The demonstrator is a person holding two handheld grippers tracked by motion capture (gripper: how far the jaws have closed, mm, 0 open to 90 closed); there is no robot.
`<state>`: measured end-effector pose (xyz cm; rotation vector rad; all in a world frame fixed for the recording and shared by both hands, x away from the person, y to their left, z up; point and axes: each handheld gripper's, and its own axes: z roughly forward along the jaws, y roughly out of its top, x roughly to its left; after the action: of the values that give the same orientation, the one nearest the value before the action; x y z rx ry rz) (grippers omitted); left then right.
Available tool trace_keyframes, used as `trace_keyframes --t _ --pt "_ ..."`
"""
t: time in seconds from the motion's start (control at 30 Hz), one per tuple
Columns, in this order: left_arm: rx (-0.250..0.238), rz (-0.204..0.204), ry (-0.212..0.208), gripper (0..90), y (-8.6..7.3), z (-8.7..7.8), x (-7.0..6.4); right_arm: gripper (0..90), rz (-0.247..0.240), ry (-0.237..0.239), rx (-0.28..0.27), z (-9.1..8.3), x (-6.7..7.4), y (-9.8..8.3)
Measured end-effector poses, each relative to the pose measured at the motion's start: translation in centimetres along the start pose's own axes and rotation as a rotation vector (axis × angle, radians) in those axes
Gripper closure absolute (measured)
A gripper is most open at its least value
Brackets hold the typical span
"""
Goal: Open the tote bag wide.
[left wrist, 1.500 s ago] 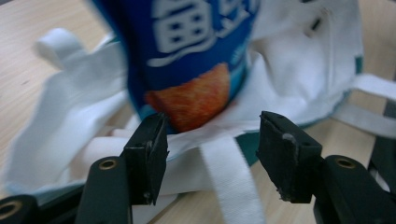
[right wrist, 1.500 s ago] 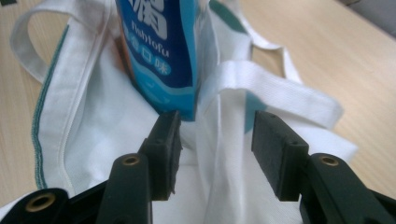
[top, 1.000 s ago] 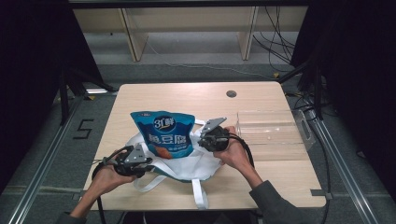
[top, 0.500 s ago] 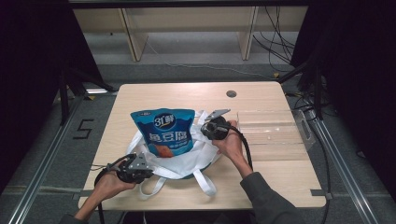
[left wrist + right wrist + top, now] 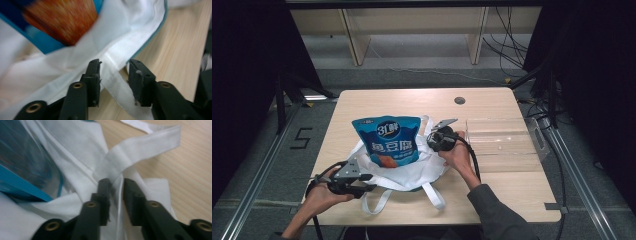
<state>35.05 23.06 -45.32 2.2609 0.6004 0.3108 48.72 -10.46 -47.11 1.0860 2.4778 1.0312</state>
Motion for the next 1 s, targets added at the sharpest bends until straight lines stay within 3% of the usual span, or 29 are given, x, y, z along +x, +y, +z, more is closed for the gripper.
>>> trace_keyframes --t 0.13,0.2,0.27,0.33,0.4,0.57,0.63,0.67,0.7,0.77,0.8,0.9,1.0 --pt "-0.045 -0.037 0.063 50.8 0.2 -1.7 0.8 60.3 -0.024 -0.017 -0.061 -1.5 0.1 0.3" --pt "-0.059 -0.081 0.082 50.0 0.1 -2.1 1.1 56.2 -0.023 -0.009 -0.086 -2.5 0.2 0.5" --pt "-0.058 -0.081 0.096 46.8 -0.1 -2.3 1.3 49.5 -0.025 0.006 -0.085 -3.6 0.2 0.8" --pt "-0.067 -0.125 0.105 44.4 -0.5 -2.3 0.9 45.9 -0.047 0.007 -0.124 -4.5 0.2 0.9" --pt "-0.079 -0.147 0.108 43.0 -0.9 -2.4 0.4 42.8 -0.041 0.027 -0.125 -5.8 0.2 1.2" --pt "-0.111 -0.202 0.145 38.0 -2.0 -3.2 -1.3 38.6 -0.088 0.065 -0.129 -8.1 0.7 1.7" --pt "-0.079 -0.196 0.157 36.4 -2.7 -3.6 -1.6 37.5 -0.103 0.076 -0.119 -8.7 1.2 1.8" --pt "-0.073 -0.185 0.159 36.0 -3.2 -3.7 -1.7 36.7 -0.136 0.072 -0.119 -9.0 1.3 1.9" --pt "-0.068 -0.191 0.165 36.0 -3.5 -3.7 -1.8 36.8 -0.169 0.091 -0.116 -9.2 1.4 2.0" --pt "-0.075 -0.227 0.173 34.9 -4.6 -3.5 -2.3 36.6 -0.175 0.095 -0.123 -9.6 1.9 2.1" --pt "-0.047 -0.221 0.173 34.4 -4.9 -3.6 -2.3 36.2 -0.173 0.099 -0.109 -9.7 2.2 2.1" --pt "-0.034 -0.27 0.219 30.2 -6.0 -3.1 -2.7 35.0 -0.212 0.103 -0.09 -9.8 2.5 2.4" --pt "-0.009 -0.262 0.244 29.0 -6.9 -3.3 -2.5 34.0 -0.247 0.092 -0.072 -9.8 2.6 2.8"
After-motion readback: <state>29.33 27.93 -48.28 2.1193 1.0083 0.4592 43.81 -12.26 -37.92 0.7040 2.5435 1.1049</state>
